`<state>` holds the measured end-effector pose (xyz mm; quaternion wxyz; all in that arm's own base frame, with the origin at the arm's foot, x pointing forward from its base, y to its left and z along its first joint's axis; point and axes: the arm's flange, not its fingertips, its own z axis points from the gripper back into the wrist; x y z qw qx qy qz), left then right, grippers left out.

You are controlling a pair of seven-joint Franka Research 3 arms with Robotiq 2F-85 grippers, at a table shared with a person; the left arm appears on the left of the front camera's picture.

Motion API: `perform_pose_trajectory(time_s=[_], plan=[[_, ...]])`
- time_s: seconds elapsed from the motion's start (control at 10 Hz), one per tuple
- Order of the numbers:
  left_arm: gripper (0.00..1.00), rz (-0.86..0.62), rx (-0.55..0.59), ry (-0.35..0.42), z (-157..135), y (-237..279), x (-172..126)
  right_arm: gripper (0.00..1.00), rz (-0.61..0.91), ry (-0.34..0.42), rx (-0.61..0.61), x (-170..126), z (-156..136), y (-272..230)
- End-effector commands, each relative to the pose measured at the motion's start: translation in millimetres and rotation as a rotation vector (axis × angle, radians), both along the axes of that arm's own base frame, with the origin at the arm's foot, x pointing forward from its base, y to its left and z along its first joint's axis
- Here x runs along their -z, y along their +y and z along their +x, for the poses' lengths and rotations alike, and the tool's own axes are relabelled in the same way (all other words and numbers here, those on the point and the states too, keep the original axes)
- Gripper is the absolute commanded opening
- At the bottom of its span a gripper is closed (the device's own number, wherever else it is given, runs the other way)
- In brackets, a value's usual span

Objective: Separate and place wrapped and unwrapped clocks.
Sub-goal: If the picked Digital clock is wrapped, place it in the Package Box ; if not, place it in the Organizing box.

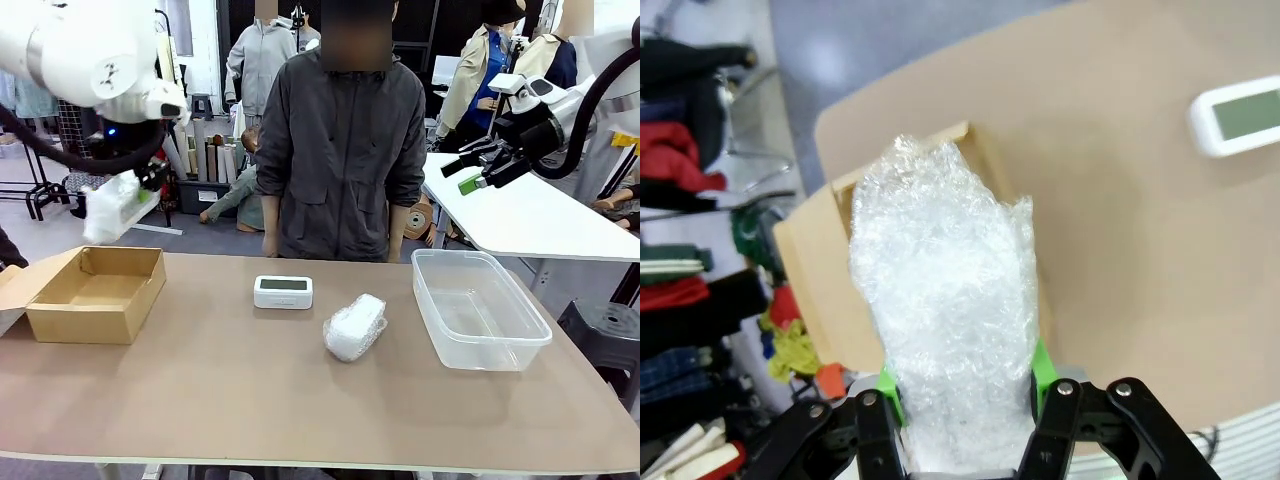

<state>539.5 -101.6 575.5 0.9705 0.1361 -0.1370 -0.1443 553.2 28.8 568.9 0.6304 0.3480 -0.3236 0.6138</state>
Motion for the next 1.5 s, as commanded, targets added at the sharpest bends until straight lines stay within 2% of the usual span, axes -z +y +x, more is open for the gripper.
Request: perform_pose_trajectory(time_s=[0.0,0.1,0.4,0.5,0.7,0.8,1.2,1.4], plan=[[0.0,0.033,0.021,0.02,9,33,24,1.0,-0.003,-0.004,-0.002,-2,0,1],[0.0,0.022,0.004,0.004,21,54,39,1.0,-0.003,-0.004,-0.002,-2,0,1],[0.0,-0.084,0.027,0.052,37,79,63,1.0,-0.003,-0.004,-0.002,-2,0,1],[0.0,-0.115,-0.017,0.061,41,84,68,1.0,-0.003,-0.004,-0.002,-2,0,1],[0.0,-0.164,-0.108,0.072,44,80,59,1.0,-0.003,-0.004,-0.002,-2,0,1],[0.0,-0.101,-0.029,0.066,40,82,76,1.0,-0.003,-0.004,-0.002,-2,0,1],[0.0,-0.123,-0.048,0.077,42,79,75,1.0,-0.003,-0.004,-0.002,-2,0,1],[0.0,-0.061,-0.073,0.051,39,84,77,1.0,-0.003,-0.004,-0.002,-2,0,1]])
